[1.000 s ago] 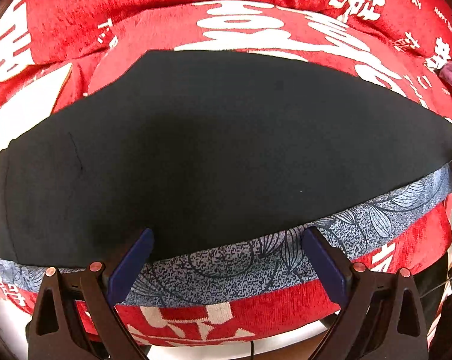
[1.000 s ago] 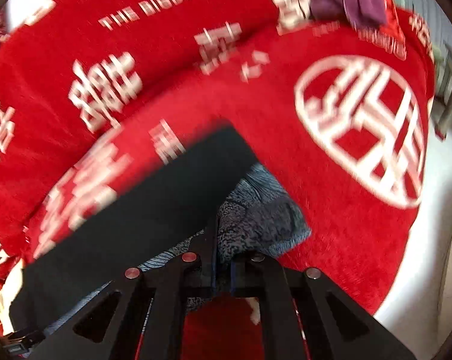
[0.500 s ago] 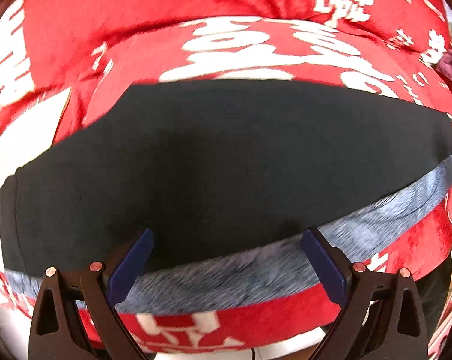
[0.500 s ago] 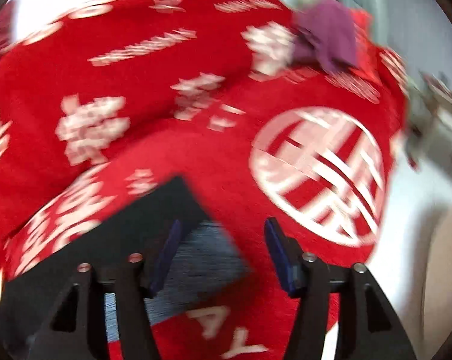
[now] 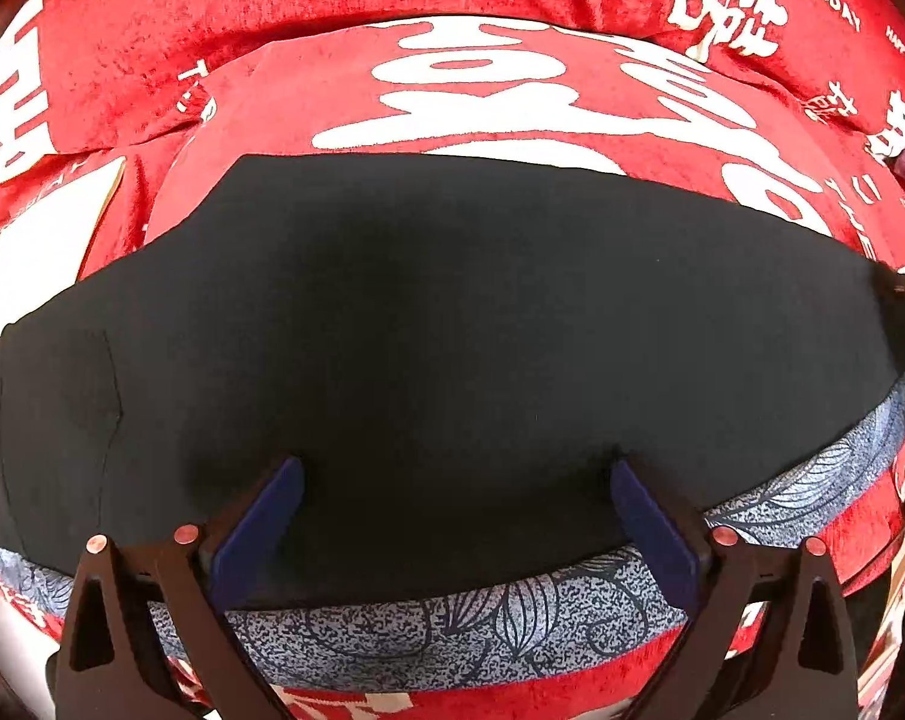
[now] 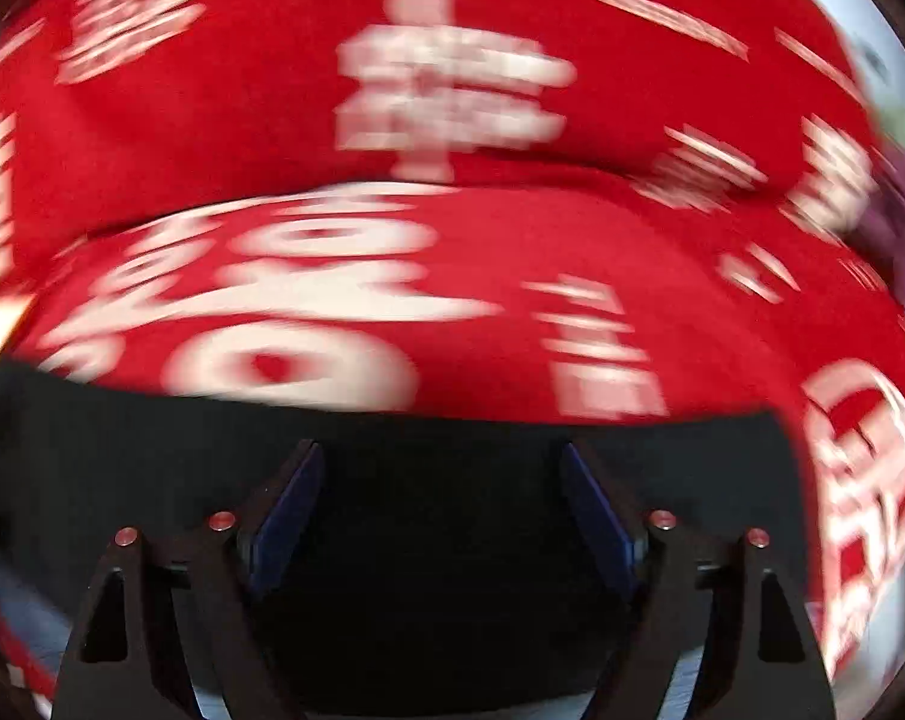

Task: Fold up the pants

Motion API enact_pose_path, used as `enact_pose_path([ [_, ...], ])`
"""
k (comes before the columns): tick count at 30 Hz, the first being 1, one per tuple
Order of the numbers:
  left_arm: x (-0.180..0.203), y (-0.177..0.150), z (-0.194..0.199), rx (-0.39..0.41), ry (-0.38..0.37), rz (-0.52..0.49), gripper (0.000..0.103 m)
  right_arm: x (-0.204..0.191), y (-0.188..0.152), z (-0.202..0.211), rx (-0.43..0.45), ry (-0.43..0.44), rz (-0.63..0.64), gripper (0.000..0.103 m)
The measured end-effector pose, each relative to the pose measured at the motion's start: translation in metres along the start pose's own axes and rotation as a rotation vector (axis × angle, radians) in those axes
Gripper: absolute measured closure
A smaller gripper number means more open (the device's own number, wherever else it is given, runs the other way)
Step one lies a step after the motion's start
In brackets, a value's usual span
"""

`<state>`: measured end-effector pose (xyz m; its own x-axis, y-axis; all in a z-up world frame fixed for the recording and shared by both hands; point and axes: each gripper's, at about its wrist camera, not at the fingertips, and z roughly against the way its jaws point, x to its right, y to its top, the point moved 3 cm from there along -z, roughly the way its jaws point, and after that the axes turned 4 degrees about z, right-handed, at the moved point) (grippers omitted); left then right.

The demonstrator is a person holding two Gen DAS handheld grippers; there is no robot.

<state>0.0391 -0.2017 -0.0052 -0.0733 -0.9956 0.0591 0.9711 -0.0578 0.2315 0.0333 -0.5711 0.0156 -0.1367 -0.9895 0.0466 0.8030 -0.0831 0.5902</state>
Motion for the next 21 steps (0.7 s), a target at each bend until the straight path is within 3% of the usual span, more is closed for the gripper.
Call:
enact_pose_path([
  [1, 0.001, 0.001, 0.000, 0.001, 0.012, 0.002, 0.001, 0.026, 0.000, 0.000, -0.002, -0.011, -0.075, 0.024],
  [2, 0.003, 0.001, 0.001, 0.001, 0.023, 0.003, 0.001, 0.048, -0.002, 0.001, 0.010, 0.045, -0.148, 0.027],
  [3, 0.007, 0.001, 0.004, 0.004, 0.022, 0.007, 0.001, 0.058, -0.003, 0.006, 0.017, 0.105, -0.181, 0.030],
  [4, 0.013, 0.002, 0.007, 0.013, 0.006, 0.003, 0.001, 0.059, -0.002, 0.013, 0.010, 0.096, -0.171, 0.030],
  [6, 0.032, 0.002, 0.012, 0.030, -0.006, -0.034, 0.001, 0.043, -0.002, 0.037, 0.022, -0.002, -0.100, 0.028],
  [7, 0.041, 0.002, 0.013, 0.034, -0.002, -0.059, 0.001, 0.028, -0.005, 0.051, 0.048, -0.005, -0.069, 0.024],
  [11, 0.069, 0.003, 0.001, 0.014, 0.034, -0.146, 0.001, -0.046, -0.029, 0.083, 0.067, 0.114, 0.044, 0.020],
  [14, 0.053, 0.002, -0.002, 0.013, -0.003, -0.097, 0.000, -0.079, -0.054, 0.064, -0.011, 0.040, 0.133, 0.020],
  [16, 0.036, 0.001, 0.001, 0.024, 0.002, -0.074, 0.000, -0.071, -0.065, 0.051, -0.033, 0.036, 0.069, 0.000],
  [19, -0.005, -0.004, 0.003, 0.045, 0.009, -0.008, 0.000, -0.052, -0.066, 0.043, -0.059, 0.060, -0.032, 0.000],
  [21, -0.030, -0.008, 0.006, 0.057, 0.018, 0.019, 0.000, -0.054, -0.065, 0.041, -0.055, 0.040, -0.010, 0.000],
])
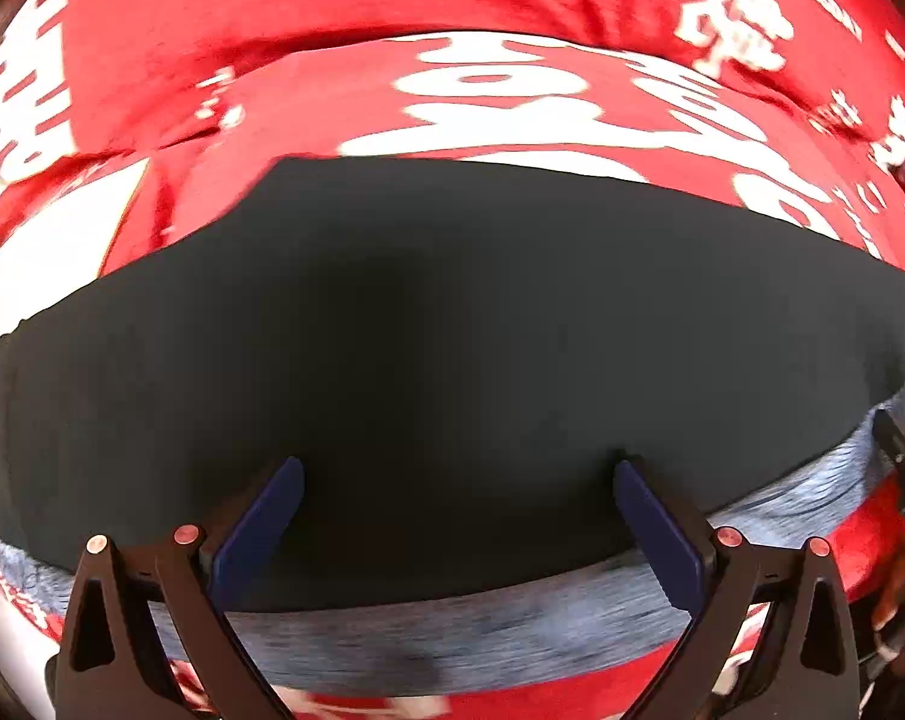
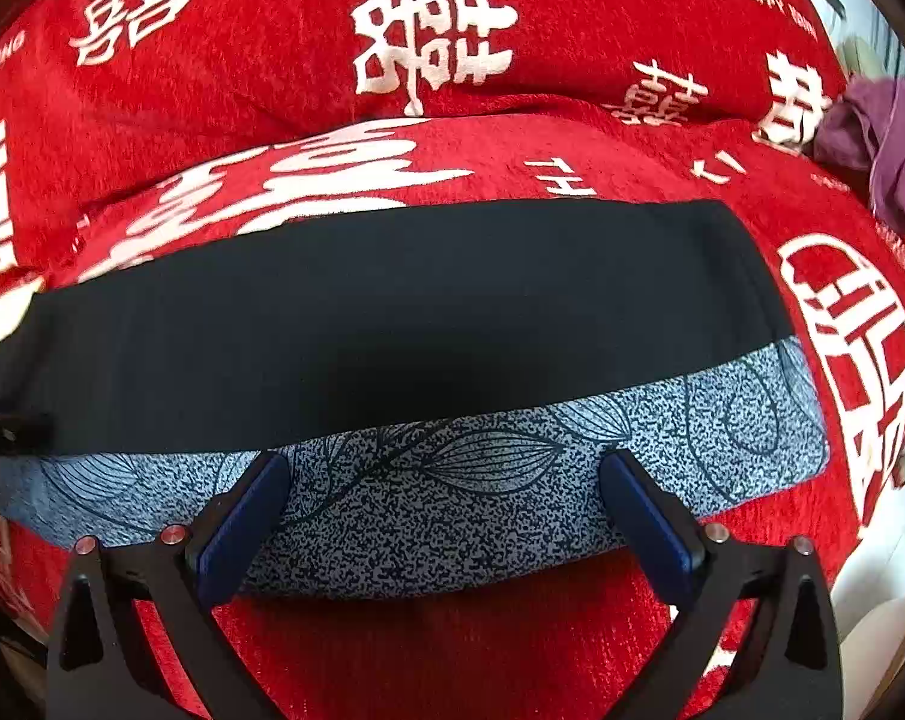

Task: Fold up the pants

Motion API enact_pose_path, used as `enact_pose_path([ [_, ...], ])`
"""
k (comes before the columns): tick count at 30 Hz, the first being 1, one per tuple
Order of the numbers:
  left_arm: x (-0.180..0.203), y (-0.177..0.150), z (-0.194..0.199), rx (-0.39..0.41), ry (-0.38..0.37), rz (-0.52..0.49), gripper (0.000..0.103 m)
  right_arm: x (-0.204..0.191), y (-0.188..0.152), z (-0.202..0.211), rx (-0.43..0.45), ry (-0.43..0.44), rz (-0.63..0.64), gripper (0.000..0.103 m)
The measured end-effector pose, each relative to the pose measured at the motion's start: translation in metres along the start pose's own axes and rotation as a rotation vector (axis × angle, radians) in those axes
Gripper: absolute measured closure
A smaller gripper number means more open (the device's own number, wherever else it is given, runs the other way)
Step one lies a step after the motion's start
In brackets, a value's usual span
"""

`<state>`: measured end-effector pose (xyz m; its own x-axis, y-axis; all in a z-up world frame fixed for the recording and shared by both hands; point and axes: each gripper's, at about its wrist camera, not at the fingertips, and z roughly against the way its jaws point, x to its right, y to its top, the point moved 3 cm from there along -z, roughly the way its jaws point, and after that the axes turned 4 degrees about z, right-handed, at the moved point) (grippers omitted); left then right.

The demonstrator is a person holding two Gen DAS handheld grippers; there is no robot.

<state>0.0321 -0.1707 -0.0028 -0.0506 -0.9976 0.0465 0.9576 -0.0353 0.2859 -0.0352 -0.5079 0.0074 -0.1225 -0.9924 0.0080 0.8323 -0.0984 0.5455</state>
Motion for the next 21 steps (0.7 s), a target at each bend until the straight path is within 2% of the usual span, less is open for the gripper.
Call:
enact_pose_path([
  [2, -0.017, -0.003, 0.001, 0.005, 0.009, 0.016, 0.000, -0.002, 0.001, 0.001, 0.007, -0.018, 0.015, 0.000],
  [5, -0.055, -0.009, 0.004, 0.021, 0.048, 0.053, 0.000, 0.001, 0.001, -0.002, 0.010, 0.001, 0.000, 0.000],
  [7, -0.080, -0.013, 0.007, 0.035, 0.105, 0.075, 0.000, 0.000, -0.001, 0.001, 0.013, -0.001, 0.005, 0.000],
  [11, -0.137, -0.022, 0.007, 0.029, 0.142, 0.157, 0.000, 0.000, -0.003, 0.005, 0.017, 0.000, 0.004, 0.000],
  [12, -0.149, -0.024, 0.007, 0.033, 0.142, 0.175, 0.000, 0.000, -0.003, 0.005, 0.018, -0.001, 0.004, 0.000],
  [14, -0.168, -0.027, 0.008, 0.027, 0.094, 0.212, 0.000, 0.000, -0.003, 0.005, 0.019, -0.003, 0.004, 0.000],
  [15, -0.181, -0.029, 0.007, 0.033, 0.121, 0.234, 0.000, 0.000, -0.003, 0.005, 0.018, -0.004, 0.004, 0.000],
  [18, -0.200, -0.034, 0.015, 0.046, 0.106, 0.262, 0.000, -0.001, -0.003, 0.005, 0.019, -0.006, 0.003, 0.000],
  [21, -0.208, -0.034, 0.021, 0.058, 0.055, 0.265, 0.000, 0.000, -0.002, 0.005, 0.019, -0.005, 0.005, 0.000],
])
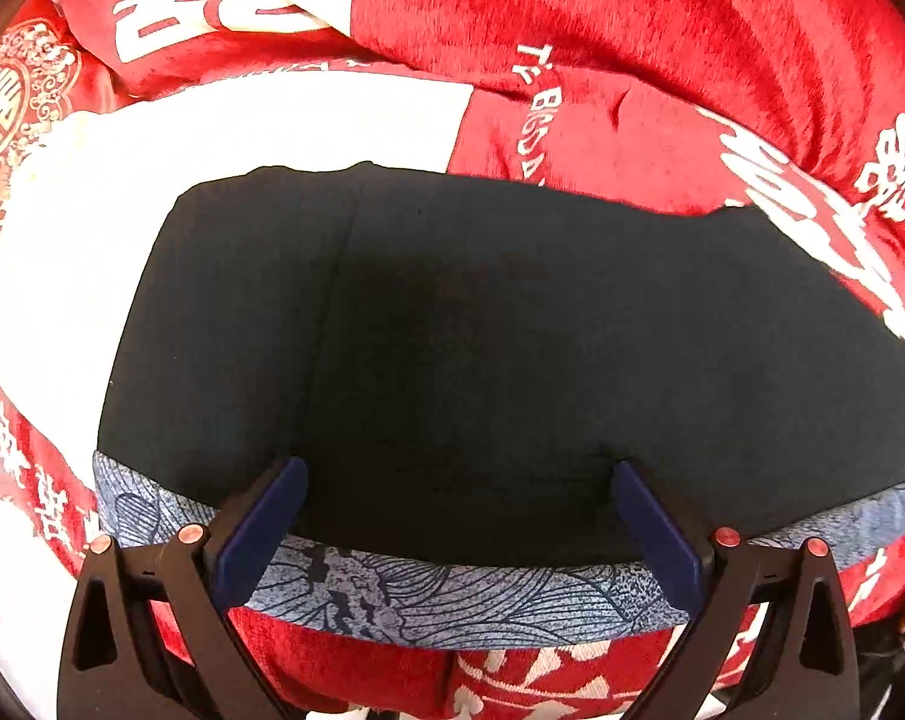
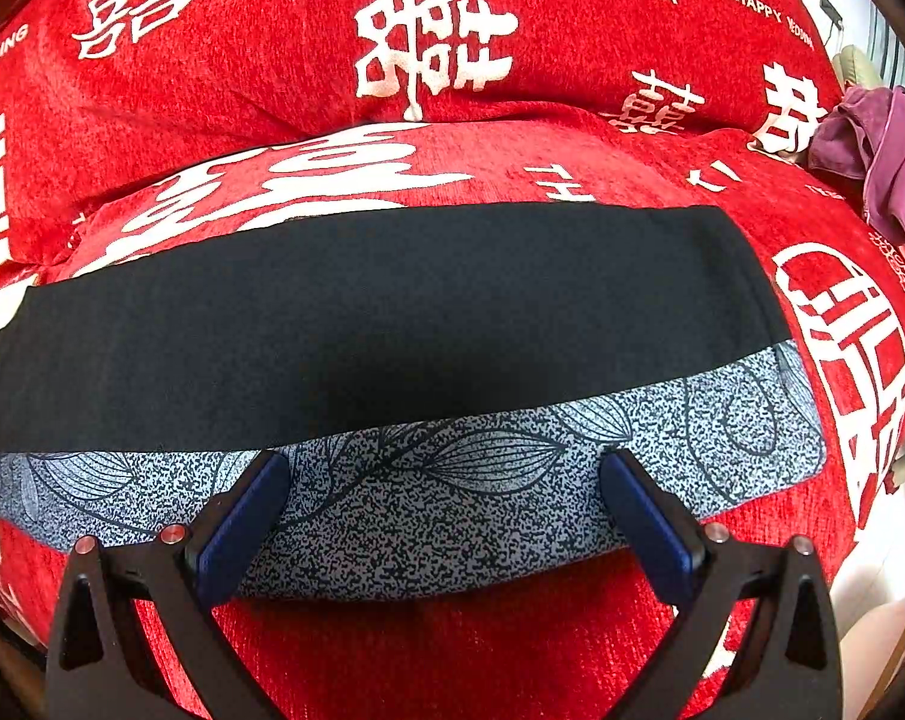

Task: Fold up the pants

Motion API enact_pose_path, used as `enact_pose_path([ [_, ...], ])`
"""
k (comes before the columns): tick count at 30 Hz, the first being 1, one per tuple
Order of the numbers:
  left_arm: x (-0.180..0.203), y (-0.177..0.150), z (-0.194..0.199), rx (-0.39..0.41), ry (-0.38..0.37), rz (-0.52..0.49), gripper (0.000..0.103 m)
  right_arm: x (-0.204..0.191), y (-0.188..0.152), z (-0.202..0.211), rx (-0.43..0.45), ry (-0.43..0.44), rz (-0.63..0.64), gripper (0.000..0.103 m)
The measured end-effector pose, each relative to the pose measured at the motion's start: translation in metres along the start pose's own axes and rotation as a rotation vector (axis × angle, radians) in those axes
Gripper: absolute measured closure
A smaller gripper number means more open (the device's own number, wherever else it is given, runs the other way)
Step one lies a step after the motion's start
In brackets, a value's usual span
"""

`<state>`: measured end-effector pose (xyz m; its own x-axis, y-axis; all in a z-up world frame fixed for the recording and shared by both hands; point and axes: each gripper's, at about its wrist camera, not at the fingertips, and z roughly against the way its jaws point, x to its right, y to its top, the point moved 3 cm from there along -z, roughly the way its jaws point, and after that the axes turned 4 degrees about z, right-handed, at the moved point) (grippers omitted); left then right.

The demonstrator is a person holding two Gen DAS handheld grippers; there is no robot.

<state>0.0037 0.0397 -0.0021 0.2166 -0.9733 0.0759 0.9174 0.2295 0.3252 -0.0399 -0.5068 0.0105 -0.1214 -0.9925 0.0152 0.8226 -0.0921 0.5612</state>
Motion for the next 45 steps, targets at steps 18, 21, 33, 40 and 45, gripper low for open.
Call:
enact_pose_path([
  [18, -0.027, 0.059, -0.019, 0.021, 0.147, 0.164, 0.000, 0.001, 0.000, 0.002, 0.006, -0.006, 0.004, 0.000],
  [21, 0.000, 0.037, -0.005, 0.029, 0.092, 0.119, 0.000, 0.001, 0.000, 0.002, 0.007, -0.004, 0.002, 0.000],
  [33, 0.079, -0.026, 0.012, 0.014, 0.084, 0.006, 0.000, 0.002, 0.000, 0.002, 0.010, -0.001, 0.001, 0.000],
  [40, 0.231, -0.036, 0.024, -0.006, -0.069, -0.313, 0.000, 0.002, 0.001, 0.005, 0.013, -0.002, -0.003, 0.000],
  [45, 0.326, -0.041, 0.009, -0.055, -0.109, -0.459, 0.000, 0.028, 0.005, 0.041, 0.095, 0.004, -0.055, 0.000],
])
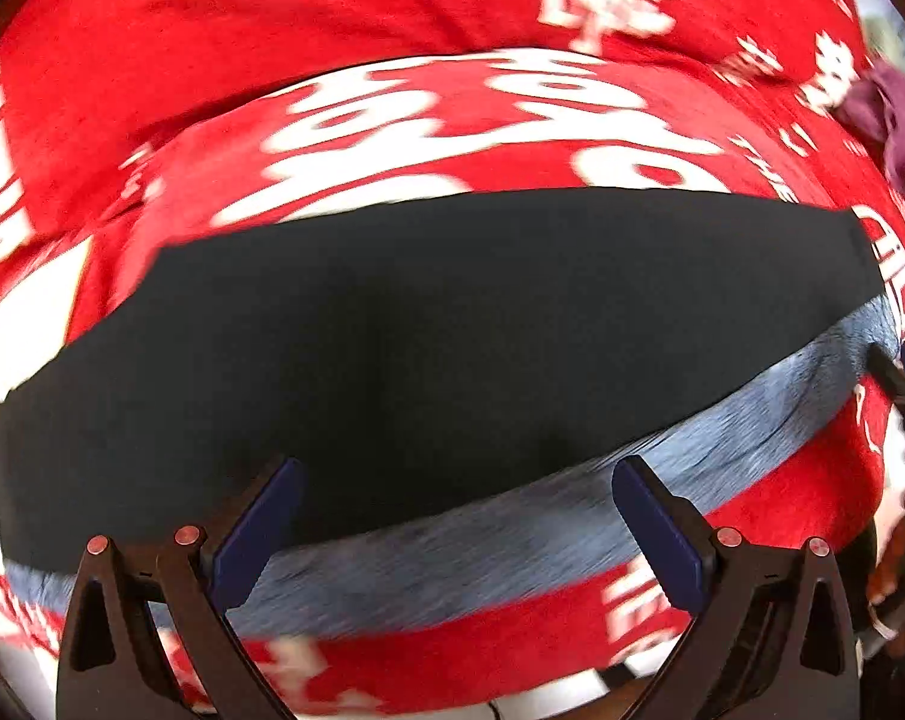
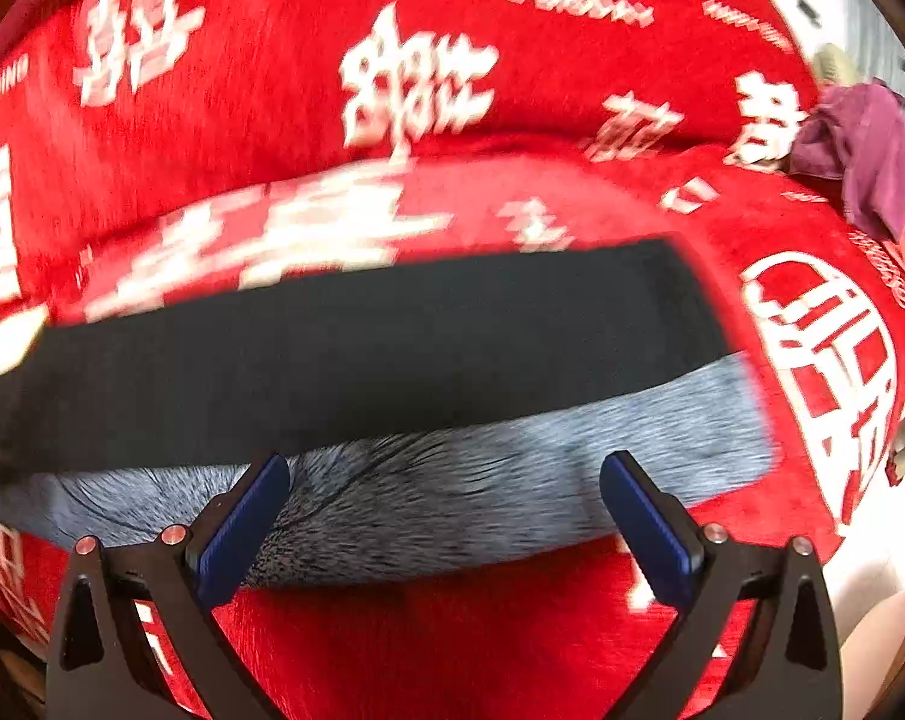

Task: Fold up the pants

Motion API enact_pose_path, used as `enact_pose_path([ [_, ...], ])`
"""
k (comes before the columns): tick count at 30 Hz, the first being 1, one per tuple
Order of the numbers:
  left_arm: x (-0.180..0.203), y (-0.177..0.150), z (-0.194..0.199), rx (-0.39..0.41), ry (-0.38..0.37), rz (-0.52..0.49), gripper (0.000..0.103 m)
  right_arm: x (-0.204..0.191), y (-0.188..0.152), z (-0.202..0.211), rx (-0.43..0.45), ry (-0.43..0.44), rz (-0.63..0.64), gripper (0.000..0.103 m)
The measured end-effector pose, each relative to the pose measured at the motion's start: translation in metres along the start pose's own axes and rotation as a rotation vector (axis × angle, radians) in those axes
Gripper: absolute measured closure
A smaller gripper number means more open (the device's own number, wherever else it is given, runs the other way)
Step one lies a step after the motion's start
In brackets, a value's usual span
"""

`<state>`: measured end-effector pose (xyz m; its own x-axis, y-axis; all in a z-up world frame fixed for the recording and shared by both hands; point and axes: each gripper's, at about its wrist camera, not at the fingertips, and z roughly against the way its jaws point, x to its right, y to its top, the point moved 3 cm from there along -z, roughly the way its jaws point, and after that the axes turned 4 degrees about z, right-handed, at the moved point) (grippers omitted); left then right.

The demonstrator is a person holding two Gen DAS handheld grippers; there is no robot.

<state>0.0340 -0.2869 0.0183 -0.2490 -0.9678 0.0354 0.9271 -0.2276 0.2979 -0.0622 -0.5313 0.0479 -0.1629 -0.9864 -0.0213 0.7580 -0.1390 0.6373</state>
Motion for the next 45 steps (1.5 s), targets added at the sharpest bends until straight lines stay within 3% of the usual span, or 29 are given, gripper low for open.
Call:
enact_pose_path([
  [3, 0.026, 0.007, -0.023, -0.057, 0.026, -0.019, 0.000, 0.043, -0.001, 0.017, 0.031, 0.012, -0.079, 0.000],
  [6, 0.036, 0.012, -0.028, -0.046, 0.021, 0.007, 0.000, 0.091, -0.013, 0.020, 0.009, 0.047, -0.160, 0.001],
  [8, 0.045, 0.018, -0.029, -0.048, 0.034, -0.002, 0.000, 0.117, -0.027, 0.021, 0.011, 0.121, -0.242, 0.007],
  [10, 0.054, 0.025, -0.031, -0.046, 0.045, -0.006, 0.000, 0.132, -0.039, 0.014, -0.004, 0.206, -0.300, 0.019],
  [14, 0.075, 0.032, -0.031, -0.040, 0.064, -0.021, 0.000, 0.126, -0.047, -0.017, -0.050, 0.300, -0.305, 0.030],
  [17, 0.071, 0.030, -0.033, -0.041, 0.052, 0.022, 0.000, 0.121, -0.040, -0.029, -0.010, 0.301, -0.288, 0.031],
  [24, 0.063, 0.031, -0.029, -0.054, 0.017, 0.109, 0.000, 0.114, -0.024, -0.041, 0.036, 0.473, -0.347, 0.031],
  [27, 0.063, 0.033, -0.034, -0.046, 0.047, 0.129, 0.000, 0.108, -0.029, -0.039, 0.023, 0.530, -0.339, 0.031],
  [30, 0.070, 0.045, -0.038, -0.045, 0.066, 0.136, 0.000, 0.110, -0.024, -0.046, 0.026, 0.540, -0.367, 0.030],
  [35, 0.065, 0.067, -0.049, -0.092, 0.069, 0.210, 0.000, 0.107, 0.006, -0.058, 0.044, 0.480, -0.373, 0.031],
  [36, 0.067, 0.066, -0.049, -0.083, 0.080, 0.203, 0.000, 0.107, 0.008, -0.059, 0.040, 0.469, -0.374, 0.037],
  [37, 0.068, 0.064, -0.048, -0.070, 0.089, 0.199, 0.000, 0.106, 0.010, -0.060, 0.033, 0.437, -0.366, 0.068],
  [38, 0.071, 0.062, -0.047, -0.052, 0.100, 0.187, 0.000, 0.106, 0.012, -0.062, 0.015, 0.397, -0.356, 0.082],
  [43, 0.068, 0.065, -0.039, -0.067, 0.085, 0.175, 0.000, 0.105, 0.012, -0.059, 0.002, 0.353, -0.402, 0.087],
  [45, 0.061, 0.065, -0.031, -0.027, 0.090, 0.215, 0.000, 0.099, 0.016, -0.052, 0.010, 0.316, -0.375, 0.087],
])
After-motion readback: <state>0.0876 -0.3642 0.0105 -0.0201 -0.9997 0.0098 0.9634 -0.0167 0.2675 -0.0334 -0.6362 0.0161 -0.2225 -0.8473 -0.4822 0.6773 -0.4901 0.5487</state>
